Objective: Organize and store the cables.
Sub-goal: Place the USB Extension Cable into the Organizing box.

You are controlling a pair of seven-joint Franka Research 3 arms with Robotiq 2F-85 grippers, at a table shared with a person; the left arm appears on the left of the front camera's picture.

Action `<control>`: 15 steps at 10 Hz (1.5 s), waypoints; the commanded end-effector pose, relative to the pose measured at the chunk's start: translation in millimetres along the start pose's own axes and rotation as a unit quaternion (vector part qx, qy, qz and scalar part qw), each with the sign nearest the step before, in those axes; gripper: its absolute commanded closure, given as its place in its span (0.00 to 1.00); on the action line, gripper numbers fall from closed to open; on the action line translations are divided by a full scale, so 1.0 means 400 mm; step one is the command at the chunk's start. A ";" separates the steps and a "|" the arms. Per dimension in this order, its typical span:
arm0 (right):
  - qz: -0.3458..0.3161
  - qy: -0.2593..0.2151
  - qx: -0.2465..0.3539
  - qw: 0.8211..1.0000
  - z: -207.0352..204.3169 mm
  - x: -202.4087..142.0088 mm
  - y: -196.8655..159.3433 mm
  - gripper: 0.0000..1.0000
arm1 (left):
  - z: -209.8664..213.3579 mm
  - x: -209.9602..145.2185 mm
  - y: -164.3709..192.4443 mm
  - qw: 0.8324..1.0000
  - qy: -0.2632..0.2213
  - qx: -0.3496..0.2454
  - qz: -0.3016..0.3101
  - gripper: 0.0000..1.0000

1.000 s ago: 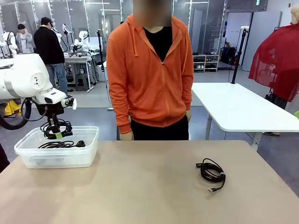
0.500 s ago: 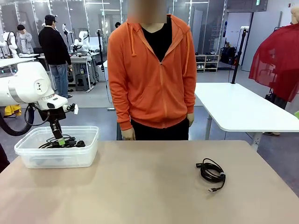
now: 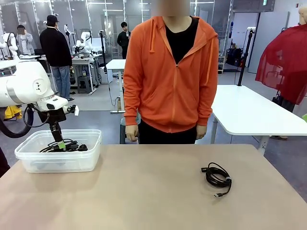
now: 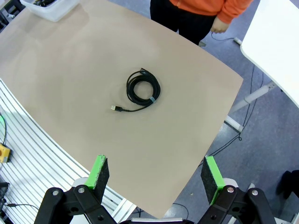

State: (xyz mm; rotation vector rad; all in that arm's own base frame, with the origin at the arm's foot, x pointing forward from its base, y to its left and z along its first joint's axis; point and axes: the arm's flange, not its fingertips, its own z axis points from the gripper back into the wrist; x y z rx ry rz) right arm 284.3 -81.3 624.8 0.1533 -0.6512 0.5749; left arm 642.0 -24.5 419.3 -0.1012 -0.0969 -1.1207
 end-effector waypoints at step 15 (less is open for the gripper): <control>0.002 0.000 0.000 1.000 0.001 -0.004 0.000 0.00 | 0.244 0.088 -0.182 0.993 -0.067 0.064 0.077 0.00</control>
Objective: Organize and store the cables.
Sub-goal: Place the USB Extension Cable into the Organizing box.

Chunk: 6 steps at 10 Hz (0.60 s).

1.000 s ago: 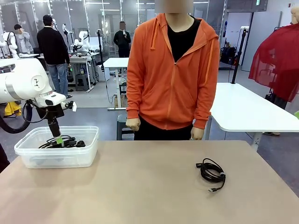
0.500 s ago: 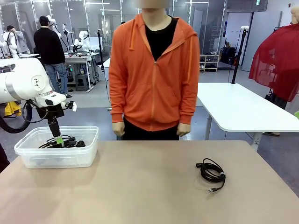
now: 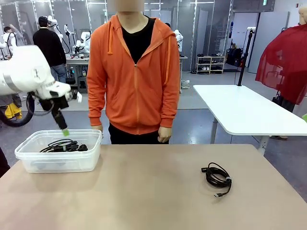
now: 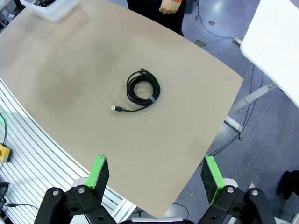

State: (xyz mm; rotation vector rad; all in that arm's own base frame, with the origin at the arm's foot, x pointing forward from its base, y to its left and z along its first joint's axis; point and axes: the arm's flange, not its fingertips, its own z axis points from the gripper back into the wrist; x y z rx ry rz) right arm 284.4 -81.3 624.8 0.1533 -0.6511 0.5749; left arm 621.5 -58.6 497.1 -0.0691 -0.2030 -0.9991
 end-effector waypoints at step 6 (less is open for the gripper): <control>0.002 0.000 0.000 1.000 0.001 -0.004 0.000 0.00 | 0.322 -0.080 -0.399 0.987 -0.158 -0.004 0.015 0.00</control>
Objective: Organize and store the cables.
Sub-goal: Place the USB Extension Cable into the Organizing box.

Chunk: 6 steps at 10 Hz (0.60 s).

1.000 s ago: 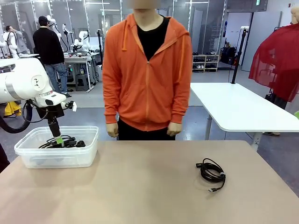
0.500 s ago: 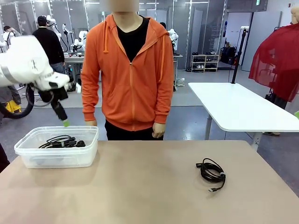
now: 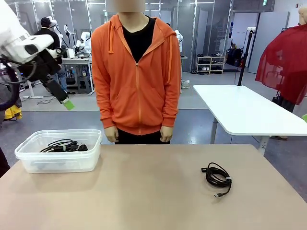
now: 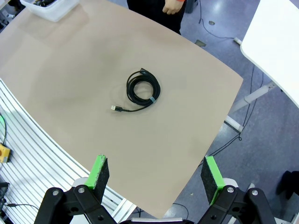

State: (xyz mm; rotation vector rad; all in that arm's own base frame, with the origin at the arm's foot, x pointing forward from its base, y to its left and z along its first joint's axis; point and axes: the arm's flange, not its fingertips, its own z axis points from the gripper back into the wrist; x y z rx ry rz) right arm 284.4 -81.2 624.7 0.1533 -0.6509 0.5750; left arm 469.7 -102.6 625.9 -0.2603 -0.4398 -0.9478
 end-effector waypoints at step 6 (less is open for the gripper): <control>0.002 0.000 0.000 1.000 0.001 -0.004 0.000 0.00 | -0.030 -0.070 -0.088 0.999 -0.015 0.036 0.001 0.00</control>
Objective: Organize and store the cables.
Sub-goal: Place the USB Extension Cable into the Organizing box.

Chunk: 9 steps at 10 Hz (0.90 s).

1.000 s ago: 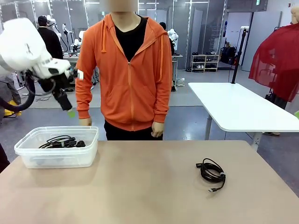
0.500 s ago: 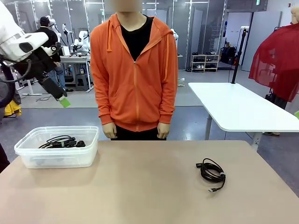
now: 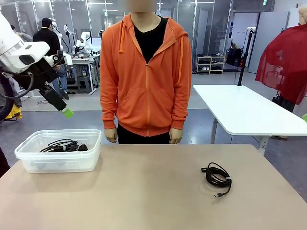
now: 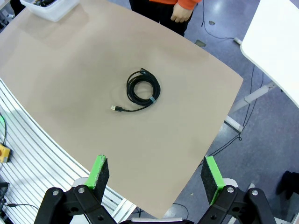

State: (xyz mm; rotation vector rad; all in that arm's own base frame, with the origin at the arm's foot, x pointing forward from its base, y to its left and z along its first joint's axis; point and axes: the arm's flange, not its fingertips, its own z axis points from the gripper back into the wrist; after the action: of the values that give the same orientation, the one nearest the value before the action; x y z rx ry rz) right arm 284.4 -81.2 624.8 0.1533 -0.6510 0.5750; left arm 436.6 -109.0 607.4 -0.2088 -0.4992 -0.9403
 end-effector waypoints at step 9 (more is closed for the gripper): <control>0.002 0.000 0.000 1.000 0.001 -0.004 0.000 0.00 | 0.002 0.006 0.001 1.000 0.000 0.002 -0.001 0.00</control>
State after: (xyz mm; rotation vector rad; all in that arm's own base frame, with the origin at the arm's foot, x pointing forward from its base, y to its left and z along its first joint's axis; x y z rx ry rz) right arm 284.4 -81.2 624.8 0.1533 -0.6511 0.5750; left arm 436.5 -109.3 608.2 -0.2134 -0.5006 -0.9498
